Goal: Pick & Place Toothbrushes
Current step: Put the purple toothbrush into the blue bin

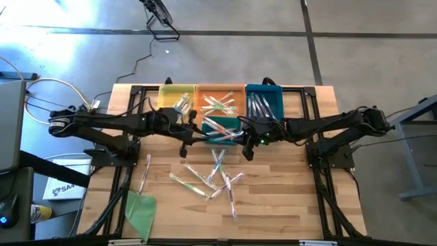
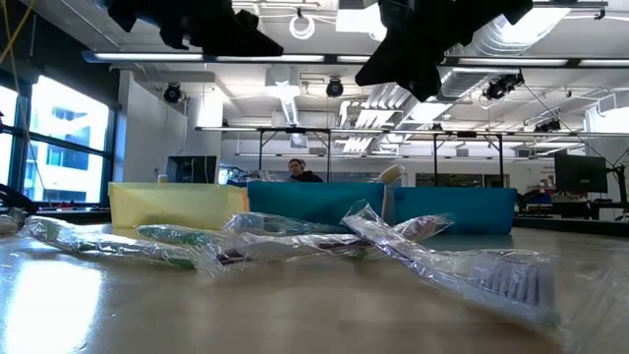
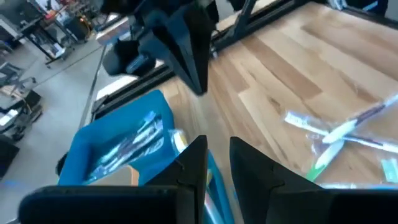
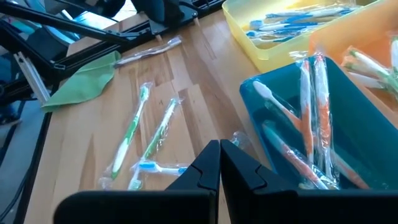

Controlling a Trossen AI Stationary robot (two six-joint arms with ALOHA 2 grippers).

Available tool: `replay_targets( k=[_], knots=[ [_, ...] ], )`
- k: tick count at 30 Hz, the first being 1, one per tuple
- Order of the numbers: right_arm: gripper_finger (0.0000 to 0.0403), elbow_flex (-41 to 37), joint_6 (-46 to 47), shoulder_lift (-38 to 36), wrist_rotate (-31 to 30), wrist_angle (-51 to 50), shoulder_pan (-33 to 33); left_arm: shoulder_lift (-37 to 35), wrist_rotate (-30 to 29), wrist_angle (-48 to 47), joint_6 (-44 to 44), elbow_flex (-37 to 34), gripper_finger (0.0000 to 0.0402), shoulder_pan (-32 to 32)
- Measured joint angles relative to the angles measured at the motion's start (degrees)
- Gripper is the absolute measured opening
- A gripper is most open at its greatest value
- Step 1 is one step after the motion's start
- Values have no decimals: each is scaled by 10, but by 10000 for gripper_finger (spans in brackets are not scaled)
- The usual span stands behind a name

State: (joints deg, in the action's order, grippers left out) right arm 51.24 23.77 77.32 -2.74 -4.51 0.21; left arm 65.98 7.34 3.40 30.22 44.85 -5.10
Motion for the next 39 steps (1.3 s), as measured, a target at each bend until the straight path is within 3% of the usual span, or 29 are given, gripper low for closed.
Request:
replay_targets(
  k=[10, 20, 31, 34, 39],
  knots=[
    [4, 0, 19, 0, -61, 16, -3, -83, 60, -100, 20, -24, 64, -60],
    [4, 0, 20, 0, -98, 36, -10, -201, 61, -200, 72, -23, 64, -105],
    [4, 0, 33, 0, -98, 38, -10, -238, 41, -275, 116, -23, 64, -115],
    [4, 0, 50, 0, -98, 37, -10, -238, 41, -255, 112, -43, 64, -115],
    [4, 0, 53, 0, -98, 37, -10, -238, 79, -141, 58, -126, 64, -115]
  ],
)
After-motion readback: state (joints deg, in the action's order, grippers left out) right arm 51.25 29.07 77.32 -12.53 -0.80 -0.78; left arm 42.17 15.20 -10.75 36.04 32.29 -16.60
